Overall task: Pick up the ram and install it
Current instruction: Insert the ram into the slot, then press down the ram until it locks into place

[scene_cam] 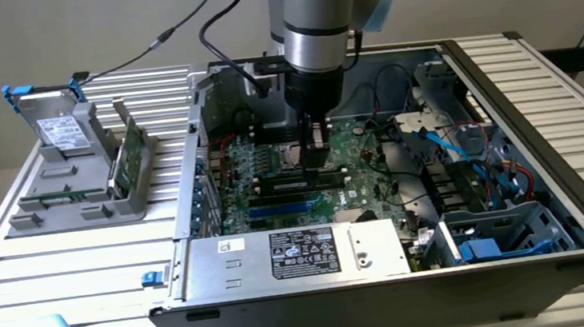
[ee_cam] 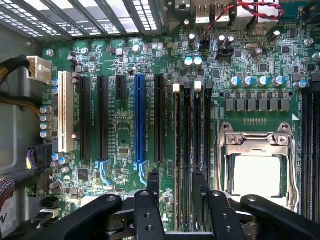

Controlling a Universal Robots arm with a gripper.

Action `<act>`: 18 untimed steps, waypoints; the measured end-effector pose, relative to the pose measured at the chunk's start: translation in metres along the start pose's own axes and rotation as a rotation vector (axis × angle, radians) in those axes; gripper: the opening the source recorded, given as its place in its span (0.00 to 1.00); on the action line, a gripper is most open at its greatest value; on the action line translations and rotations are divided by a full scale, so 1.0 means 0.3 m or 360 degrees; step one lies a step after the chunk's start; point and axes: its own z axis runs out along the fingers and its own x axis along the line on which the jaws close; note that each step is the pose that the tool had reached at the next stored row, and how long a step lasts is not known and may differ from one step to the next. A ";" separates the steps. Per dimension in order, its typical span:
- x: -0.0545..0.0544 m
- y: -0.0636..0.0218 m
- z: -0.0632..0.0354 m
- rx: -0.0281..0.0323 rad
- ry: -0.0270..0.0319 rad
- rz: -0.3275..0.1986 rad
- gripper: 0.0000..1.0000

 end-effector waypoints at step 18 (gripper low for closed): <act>0.002 0.011 -0.015 0.00137 0.00011 -0.0020 0.40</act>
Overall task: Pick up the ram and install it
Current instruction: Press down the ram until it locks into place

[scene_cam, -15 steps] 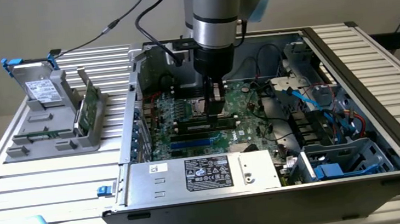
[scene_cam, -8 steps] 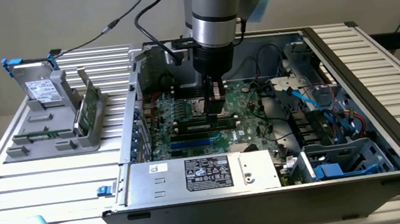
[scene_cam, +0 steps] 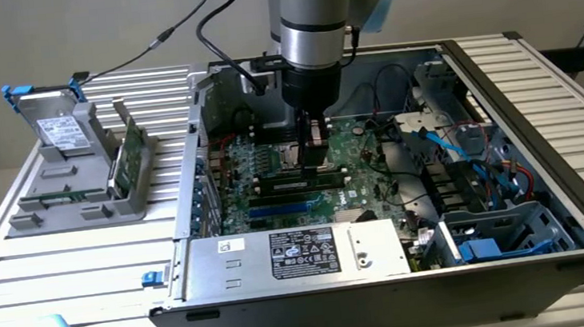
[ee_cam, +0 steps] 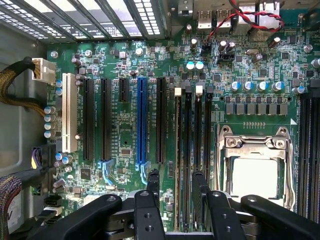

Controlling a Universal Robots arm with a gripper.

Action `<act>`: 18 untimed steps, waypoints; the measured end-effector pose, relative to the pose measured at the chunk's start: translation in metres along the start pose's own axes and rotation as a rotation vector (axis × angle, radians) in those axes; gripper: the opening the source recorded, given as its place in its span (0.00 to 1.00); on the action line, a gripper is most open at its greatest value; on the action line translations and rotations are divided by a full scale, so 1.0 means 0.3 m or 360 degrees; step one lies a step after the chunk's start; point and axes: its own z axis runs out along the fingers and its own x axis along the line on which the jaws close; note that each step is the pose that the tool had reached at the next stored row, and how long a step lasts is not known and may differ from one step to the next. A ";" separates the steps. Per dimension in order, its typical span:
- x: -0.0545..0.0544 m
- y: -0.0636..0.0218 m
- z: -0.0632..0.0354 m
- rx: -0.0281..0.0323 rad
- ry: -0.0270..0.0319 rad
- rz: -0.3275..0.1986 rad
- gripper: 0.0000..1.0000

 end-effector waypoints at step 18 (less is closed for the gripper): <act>0.000 -0.005 0.000 -0.00002 0.00003 0.0000 0.11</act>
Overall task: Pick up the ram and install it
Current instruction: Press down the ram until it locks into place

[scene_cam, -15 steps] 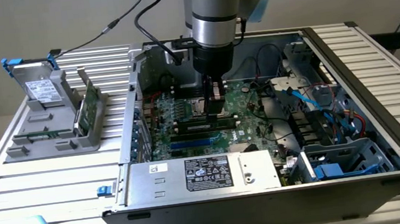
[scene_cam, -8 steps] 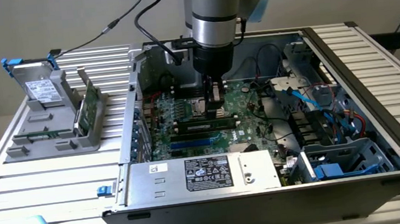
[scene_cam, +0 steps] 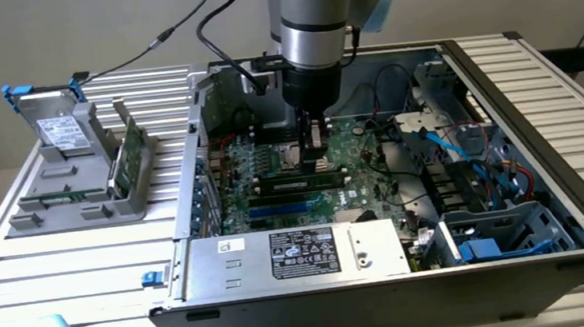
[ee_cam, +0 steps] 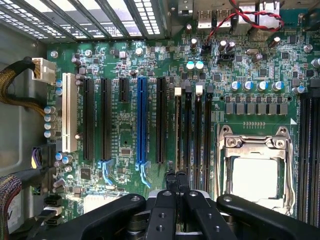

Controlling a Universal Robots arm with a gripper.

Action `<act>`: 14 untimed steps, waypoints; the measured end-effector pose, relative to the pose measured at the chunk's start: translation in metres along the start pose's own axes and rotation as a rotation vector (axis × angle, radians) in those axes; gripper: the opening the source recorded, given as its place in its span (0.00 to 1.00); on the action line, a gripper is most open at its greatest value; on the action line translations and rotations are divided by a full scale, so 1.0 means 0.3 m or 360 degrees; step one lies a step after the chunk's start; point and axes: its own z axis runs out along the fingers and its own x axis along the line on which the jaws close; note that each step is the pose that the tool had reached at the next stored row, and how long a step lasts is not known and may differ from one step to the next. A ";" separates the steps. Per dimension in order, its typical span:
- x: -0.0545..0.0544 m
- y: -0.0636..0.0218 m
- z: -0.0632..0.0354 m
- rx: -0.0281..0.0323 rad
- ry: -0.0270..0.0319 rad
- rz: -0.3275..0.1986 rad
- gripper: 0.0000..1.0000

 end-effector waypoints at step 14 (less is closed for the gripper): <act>0.000 -0.071 -0.003 0.00007 0.00002 -0.0005 0.11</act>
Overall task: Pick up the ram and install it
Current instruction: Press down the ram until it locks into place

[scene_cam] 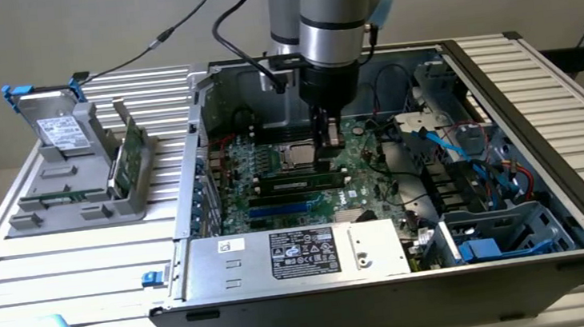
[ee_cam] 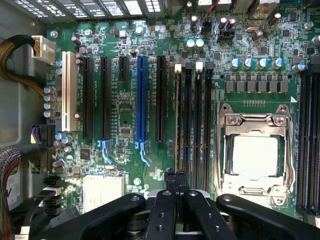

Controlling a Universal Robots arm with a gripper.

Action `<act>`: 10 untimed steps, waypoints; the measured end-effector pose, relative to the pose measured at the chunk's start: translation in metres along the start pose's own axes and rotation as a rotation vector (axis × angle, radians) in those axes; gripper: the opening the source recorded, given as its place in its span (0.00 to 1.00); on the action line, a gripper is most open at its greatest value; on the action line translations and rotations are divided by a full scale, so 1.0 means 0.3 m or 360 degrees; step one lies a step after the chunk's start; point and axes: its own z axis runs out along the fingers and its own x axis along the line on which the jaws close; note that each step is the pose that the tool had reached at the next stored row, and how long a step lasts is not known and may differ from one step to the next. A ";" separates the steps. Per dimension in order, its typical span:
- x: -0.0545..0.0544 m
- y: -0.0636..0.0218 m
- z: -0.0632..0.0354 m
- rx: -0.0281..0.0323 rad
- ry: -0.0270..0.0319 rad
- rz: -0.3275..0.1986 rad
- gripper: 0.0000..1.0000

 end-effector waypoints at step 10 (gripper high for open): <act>-0.002 -0.002 0.017 0.00003 -0.00001 -0.0002 0.11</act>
